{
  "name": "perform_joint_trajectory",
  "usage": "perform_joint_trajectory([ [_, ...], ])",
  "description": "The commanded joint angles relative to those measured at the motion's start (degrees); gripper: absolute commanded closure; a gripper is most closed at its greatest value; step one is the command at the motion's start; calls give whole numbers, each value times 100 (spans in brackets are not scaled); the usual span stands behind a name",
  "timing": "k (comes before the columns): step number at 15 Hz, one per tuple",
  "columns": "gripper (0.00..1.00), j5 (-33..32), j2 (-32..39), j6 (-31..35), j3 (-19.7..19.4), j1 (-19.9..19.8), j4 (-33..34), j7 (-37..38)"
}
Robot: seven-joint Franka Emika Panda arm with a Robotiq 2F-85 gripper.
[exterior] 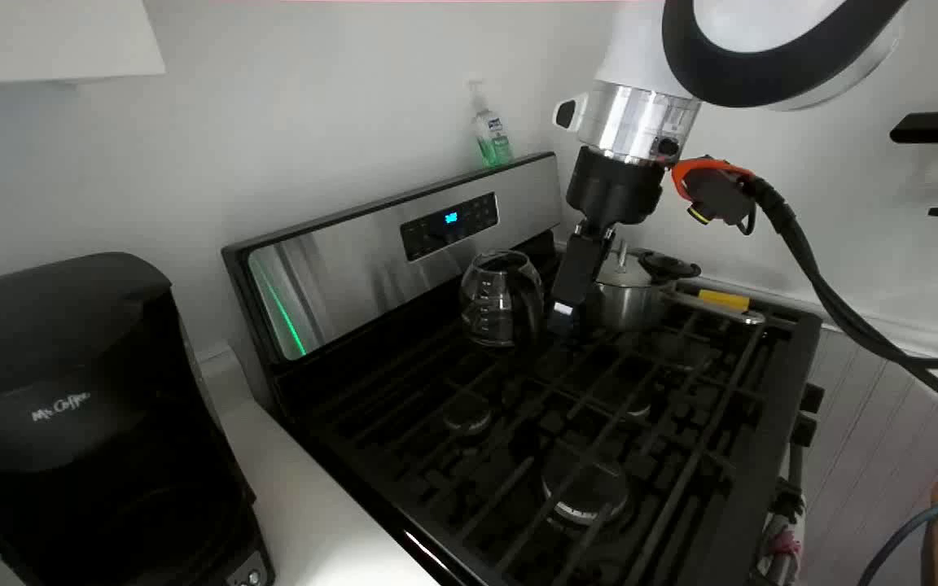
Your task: Pick up the black pizza slicer on top of the pot lid on the stove and move it on the rear left stove plate of the stove
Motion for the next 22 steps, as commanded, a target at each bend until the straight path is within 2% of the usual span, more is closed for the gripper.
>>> perform_joint_trajectory([
  [1,0,29,0,-19,78,-77,10,-16],
  [5,0,29,0,-19,78,-77,10,-16],
  [7,0,-13,-188,455,61,-329,-33,509],
  [8,0,59,-331,382,-68,-430,4,520],
  [14,0,-122,-980,486,-568,-1401,-201,1044],
  [18,0,-911,-1032,469,-507,-2383,-470,1844],
  [19,0,-617,-895,376,-649,-2013,-218,1401],
  [20,0,-680,-897,377,-672,-2114,-265,1420],
  [22,0,-673,-894,376,-683,-2067,-260,1397],
])
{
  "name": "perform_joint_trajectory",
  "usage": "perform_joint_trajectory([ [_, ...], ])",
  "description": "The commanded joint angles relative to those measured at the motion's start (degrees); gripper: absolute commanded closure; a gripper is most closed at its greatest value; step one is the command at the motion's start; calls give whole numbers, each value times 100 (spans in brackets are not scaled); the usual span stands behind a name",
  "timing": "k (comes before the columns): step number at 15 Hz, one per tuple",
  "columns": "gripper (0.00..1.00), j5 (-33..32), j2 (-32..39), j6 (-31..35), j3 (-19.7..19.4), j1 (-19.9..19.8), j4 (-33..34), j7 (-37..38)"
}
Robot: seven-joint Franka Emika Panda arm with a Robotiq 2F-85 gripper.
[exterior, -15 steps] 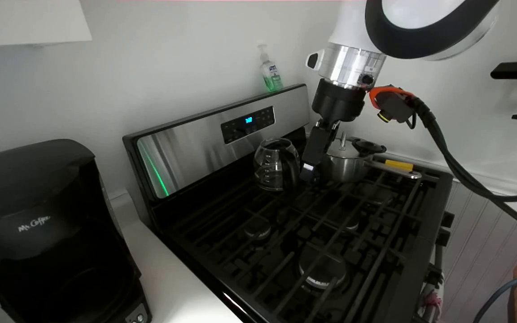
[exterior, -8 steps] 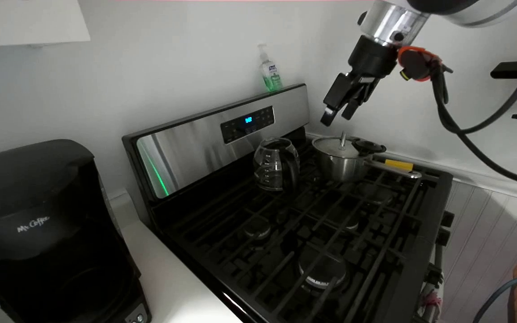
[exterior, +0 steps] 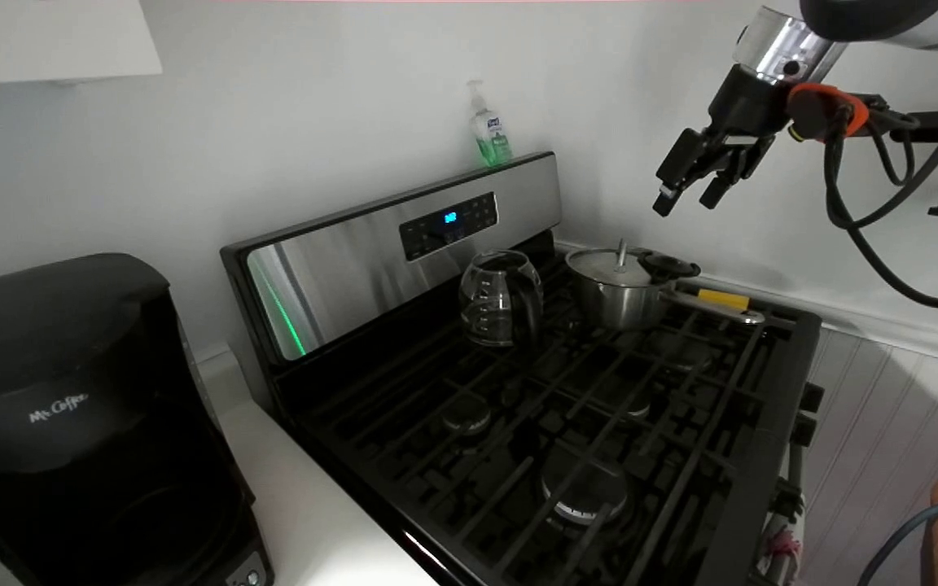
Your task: Pick up the black pizza slicer on top of the pot lid on the stove and move it on the rear left stove plate of the stove
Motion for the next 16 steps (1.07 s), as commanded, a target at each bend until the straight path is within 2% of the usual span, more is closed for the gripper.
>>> perform_joint_trajectory([
  [1,0,-35,-5,-17,-32,74,13,31],
  [3,0,49,178,-144,-69,100,183,84],
  [4,0,1,545,-340,-52,-97,466,495],
  [6,0,430,942,-680,-431,16,798,311],
  [8,0,1498,1111,-653,-1010,346,955,-542],
  [9,0,1922,1244,-753,-1157,372,1088,-748],
  [11,0,2333,1550,-1351,-1295,250,1353,-746],
  [14,0,1957,1986,-1811,-1246,-138,1516,-70],
  [16,0,2001,1917,-1525,-1196,-250,1409,1],
])
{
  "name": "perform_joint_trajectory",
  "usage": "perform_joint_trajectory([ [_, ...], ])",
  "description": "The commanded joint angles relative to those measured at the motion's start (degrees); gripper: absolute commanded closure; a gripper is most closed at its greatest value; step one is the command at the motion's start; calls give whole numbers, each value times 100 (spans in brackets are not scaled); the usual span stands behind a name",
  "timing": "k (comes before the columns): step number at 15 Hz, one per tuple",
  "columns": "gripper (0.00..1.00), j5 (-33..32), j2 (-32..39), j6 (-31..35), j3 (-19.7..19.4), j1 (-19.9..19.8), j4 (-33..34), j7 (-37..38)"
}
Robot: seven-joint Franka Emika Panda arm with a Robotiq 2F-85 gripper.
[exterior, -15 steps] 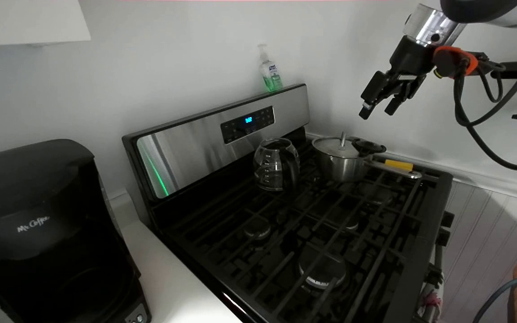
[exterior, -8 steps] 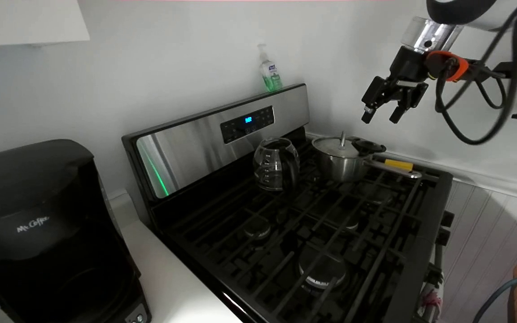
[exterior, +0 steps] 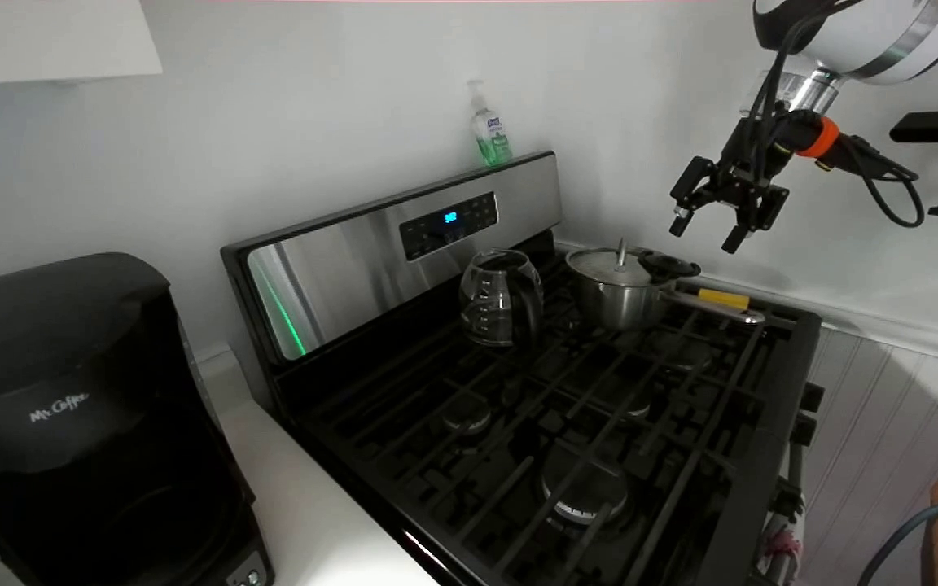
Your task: Pick up the black pizza slicer on top of the pot lid on the stove and move it on the rear left stove plate of the stove
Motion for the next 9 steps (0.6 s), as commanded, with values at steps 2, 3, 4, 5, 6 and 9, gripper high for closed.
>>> perform_joint_trajectory([
  [2,0,12,160,38,118,-219,54,77],
  [3,0,11,176,45,117,-234,65,94],
  [4,0,11,172,49,118,-235,68,111],
  [5,0,-12,271,-53,126,-246,148,277],
  [6,0,-53,362,-70,145,-264,190,539],
  [9,0,135,404,34,171,-257,197,849],
])
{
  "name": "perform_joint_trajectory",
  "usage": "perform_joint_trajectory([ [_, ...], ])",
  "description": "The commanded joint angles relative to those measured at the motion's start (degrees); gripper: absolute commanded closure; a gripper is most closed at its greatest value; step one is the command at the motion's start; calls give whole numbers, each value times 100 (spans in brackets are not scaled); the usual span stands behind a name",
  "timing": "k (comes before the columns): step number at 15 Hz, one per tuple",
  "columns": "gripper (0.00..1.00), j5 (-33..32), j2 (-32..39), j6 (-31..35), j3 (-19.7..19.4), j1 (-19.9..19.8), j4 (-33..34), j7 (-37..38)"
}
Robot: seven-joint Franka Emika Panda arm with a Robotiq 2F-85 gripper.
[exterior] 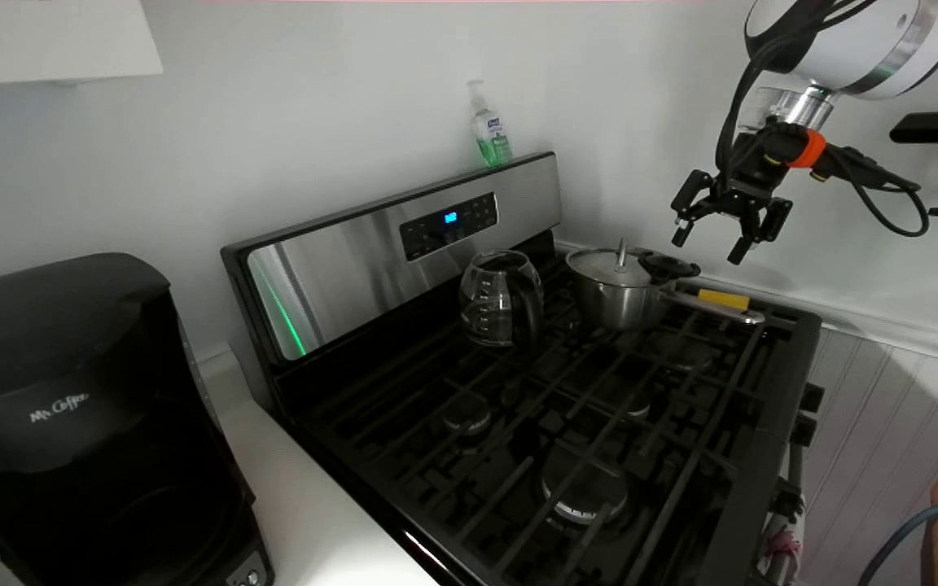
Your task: Pick up the black pizza slicer on top of the pot lid on the stove and move it on the rear left stove plate of the stove
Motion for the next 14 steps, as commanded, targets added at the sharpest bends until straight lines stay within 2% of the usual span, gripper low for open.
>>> perform_joint_trajectory([
  [1,0,185,149,28,133,-111,162,379],
  [7,0,105,683,198,176,-132,625,1064],
  [14,0,510,1309,585,370,-139,955,836],
])
